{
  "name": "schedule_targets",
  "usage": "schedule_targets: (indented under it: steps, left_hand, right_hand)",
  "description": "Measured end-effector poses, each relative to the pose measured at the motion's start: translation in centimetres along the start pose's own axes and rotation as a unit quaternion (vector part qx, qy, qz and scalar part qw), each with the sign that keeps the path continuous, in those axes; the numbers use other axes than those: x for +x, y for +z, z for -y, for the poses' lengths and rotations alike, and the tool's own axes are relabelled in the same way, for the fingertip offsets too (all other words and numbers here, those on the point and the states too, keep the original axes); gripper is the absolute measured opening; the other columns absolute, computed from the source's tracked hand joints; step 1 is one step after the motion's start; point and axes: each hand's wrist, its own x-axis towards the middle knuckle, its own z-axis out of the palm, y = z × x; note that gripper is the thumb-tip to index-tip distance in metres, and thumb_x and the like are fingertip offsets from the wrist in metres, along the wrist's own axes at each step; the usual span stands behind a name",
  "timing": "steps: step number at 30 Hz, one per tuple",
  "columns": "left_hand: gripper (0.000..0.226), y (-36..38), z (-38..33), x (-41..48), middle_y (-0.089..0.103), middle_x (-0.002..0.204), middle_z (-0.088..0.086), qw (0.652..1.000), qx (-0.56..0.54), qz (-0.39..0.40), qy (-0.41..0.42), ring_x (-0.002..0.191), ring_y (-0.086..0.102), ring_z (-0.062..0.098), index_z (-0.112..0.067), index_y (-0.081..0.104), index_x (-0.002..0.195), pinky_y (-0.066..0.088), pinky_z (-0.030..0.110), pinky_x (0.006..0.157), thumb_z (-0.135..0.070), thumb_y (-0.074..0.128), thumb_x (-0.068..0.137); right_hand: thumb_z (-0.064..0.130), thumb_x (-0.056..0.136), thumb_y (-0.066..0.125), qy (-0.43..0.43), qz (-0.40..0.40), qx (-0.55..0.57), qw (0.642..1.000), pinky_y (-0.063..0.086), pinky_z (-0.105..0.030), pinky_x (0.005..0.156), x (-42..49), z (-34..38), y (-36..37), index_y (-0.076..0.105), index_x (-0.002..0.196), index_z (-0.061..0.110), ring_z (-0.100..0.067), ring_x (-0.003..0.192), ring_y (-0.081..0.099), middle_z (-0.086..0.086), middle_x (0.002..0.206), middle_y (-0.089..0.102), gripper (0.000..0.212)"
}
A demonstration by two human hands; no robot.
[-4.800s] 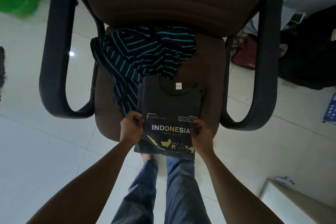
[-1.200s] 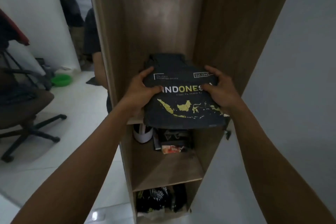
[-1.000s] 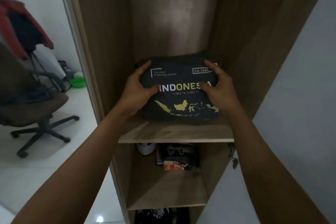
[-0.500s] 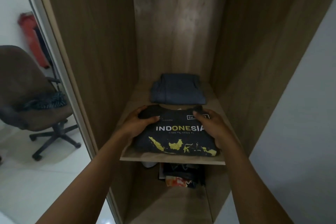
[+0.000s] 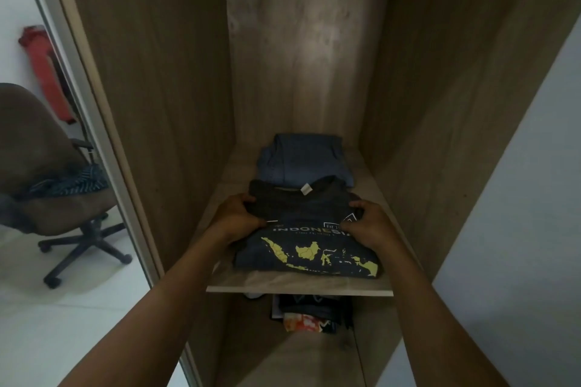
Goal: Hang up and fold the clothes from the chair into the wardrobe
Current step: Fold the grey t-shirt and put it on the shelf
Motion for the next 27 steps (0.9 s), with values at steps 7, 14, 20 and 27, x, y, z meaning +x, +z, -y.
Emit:
schedule_targets:
  steps: [7,14,20,27]
  left_hand:
    - [0.085,1.1,0.0,1.5,0.047,0.147,0.003,0.997,-0.015,0.011,0.071,0.133,0.048,0.024,-0.032,0.051,0.139,0.041,0.039,0.112,-0.024,0.09,0.063]
    - [0.11,0.7,-0.4,2.5,0.053,0.143,0.0,0.999,0.037,-0.008,0.004,0.127,0.053,0.026,-0.028,0.046,0.143,0.044,0.045,0.107,-0.064,0.079,0.045]
    - [0.064,1.1,-2.9,4.8,0.056,0.133,0.011,0.991,-0.109,-0.025,-0.072,0.115,0.059,0.03,-0.005,0.049,0.136,0.049,0.034,0.093,-0.032,0.076,0.086]
    - [0.049,1.4,-1.6,6.0,0.059,0.13,0.012,0.993,0.001,-0.11,-0.047,0.115,0.057,0.033,-0.016,0.049,0.132,0.044,0.048,0.103,-0.026,0.071,0.089]
  right_hand:
    - [-0.003,0.073,0.079,-0.037,-0.012,0.0,0.999,0.042,-0.022,0.097,0.0,-0.7,-0.1,0.052,0.14,0.012,-0.019,0.119,0.055,-0.007,0.14,0.055,0.074]
    - [0.035,0.084,0.078,0.029,-0.062,0.029,0.997,0.038,-0.02,0.092,1.3,0.7,-0.2,0.045,0.145,0.009,-0.026,0.122,0.057,-0.01,0.141,0.055,0.074]
    - [0.018,0.087,0.073,0.04,-0.069,0.017,0.997,0.055,-0.033,0.077,4.9,1.8,0.8,0.06,0.092,0.012,-0.019,0.08,0.061,-0.007,0.093,0.066,0.016]
    - [0.029,0.089,0.065,0.043,-0.084,-0.117,0.989,0.053,-0.038,0.083,6.8,-0.9,0.4,0.059,0.084,0.023,-0.027,0.089,0.063,-0.008,0.102,0.068,0.01]
